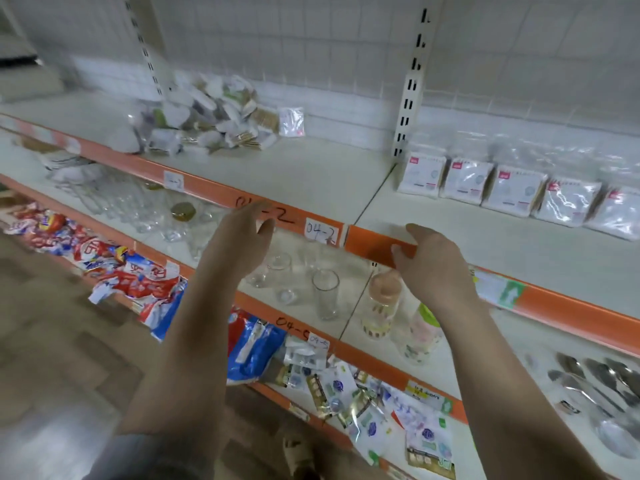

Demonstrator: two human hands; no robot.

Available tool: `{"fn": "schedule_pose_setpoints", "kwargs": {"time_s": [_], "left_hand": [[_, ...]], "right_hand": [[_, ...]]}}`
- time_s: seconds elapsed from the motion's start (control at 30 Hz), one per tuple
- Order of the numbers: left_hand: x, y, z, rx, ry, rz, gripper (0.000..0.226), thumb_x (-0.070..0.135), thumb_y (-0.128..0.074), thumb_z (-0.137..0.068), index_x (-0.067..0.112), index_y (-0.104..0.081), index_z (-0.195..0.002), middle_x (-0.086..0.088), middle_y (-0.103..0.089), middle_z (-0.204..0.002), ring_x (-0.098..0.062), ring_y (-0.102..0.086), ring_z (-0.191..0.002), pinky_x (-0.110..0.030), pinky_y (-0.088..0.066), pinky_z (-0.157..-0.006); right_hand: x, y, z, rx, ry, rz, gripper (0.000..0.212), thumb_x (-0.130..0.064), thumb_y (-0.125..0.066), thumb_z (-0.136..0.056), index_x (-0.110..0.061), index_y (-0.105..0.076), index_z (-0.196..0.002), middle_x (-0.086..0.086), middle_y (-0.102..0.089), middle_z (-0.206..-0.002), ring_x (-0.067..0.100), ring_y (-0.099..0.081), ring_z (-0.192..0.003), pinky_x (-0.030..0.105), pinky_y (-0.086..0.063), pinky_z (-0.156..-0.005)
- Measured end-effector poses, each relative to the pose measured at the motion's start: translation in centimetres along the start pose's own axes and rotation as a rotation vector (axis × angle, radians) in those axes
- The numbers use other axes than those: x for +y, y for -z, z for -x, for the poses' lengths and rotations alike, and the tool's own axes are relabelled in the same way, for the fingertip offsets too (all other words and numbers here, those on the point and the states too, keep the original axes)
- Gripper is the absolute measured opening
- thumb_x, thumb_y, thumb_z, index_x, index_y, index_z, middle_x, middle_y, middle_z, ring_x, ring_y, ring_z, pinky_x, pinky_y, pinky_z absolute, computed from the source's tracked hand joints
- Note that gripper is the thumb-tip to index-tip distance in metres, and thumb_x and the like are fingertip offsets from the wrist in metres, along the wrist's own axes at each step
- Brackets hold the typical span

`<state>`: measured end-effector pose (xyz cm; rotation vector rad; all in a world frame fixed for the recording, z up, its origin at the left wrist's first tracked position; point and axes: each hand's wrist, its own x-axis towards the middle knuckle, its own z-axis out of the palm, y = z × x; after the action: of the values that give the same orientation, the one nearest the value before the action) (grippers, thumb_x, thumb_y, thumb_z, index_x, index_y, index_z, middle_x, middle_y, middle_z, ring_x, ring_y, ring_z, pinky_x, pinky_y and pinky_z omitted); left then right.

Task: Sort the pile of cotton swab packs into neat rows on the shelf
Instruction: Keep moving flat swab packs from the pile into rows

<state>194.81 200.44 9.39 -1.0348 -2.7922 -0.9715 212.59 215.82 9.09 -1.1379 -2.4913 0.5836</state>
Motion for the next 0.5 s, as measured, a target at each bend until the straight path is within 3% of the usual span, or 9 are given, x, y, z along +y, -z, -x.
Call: {"fn": "schedule_pose_setpoints", "kwargs": {"time_s": [0.2, 0.33, 0.4, 0.5], "left_hand": [[-3.7, 2.6, -7.9, 0.090, 0.013, -0.030, 0.041, 0.024, -0.045, -0.098, 0.019, -0.044, -0.139, -0.009, -0.048, -0.138, -0.025, -0.053, -0.115, -0.029, -0.041, -0.087], [-5.5, 4.1, -12.7, 0.133, 0.003, -0.043, 0.040, 0.025, -0.046, -0.097, 0.020, -0.046, -0.137, -0.007, -0.049, -0.137, -0.027, -0.050, -0.120, -0.037, -0.040, -0.098], [-6.5, 4.6, -14.6, 0.139, 0.013, -0.015, 0.040, 0.025, -0.047, -0.097, 0.020, -0.047, -0.137, -0.008, -0.049, -0.137, -0.031, -0.054, -0.115, -0.042, -0.046, -0.095], [-8.5, 5.1, -17.2, 0.160, 0.006, -0.027, 0.039, 0.023, -0.048, -0.097, 0.019, -0.049, -0.135, -0.007, -0.051, -0.135, -0.026, -0.052, -0.118, -0.033, -0.041, -0.095]], "right_hand": [[-5.6, -3.5, -8.4, 0.014, 0.041, -0.124, 0.049, -0.025, -0.048, -0.094, -0.015, -0.040, -0.142, 0.009, -0.043, -0.144, 0.027, -0.041, -0.129, 0.032, -0.033, -0.103], [-9.0, -5.2, -13.1, 0.002, 0.088, -0.138, 0.052, -0.027, -0.048, -0.095, -0.015, -0.036, -0.144, 0.009, -0.043, -0.144, 0.024, -0.040, -0.131, 0.031, -0.032, -0.104], [-10.5, -6.0, -15.1, -0.005, 0.098, -0.123, 0.052, -0.028, -0.047, -0.095, -0.015, -0.036, -0.144, 0.007, -0.042, -0.145, 0.022, -0.037, -0.133, 0.029, -0.030, -0.105], [-12.4, -7.4, -17.3, -0.030, 0.098, -0.093, 0.052, -0.029, -0.048, -0.095, -0.016, -0.036, -0.144, 0.005, -0.041, -0.146, 0.021, -0.035, -0.134, 0.029, -0.028, -0.106]]}}
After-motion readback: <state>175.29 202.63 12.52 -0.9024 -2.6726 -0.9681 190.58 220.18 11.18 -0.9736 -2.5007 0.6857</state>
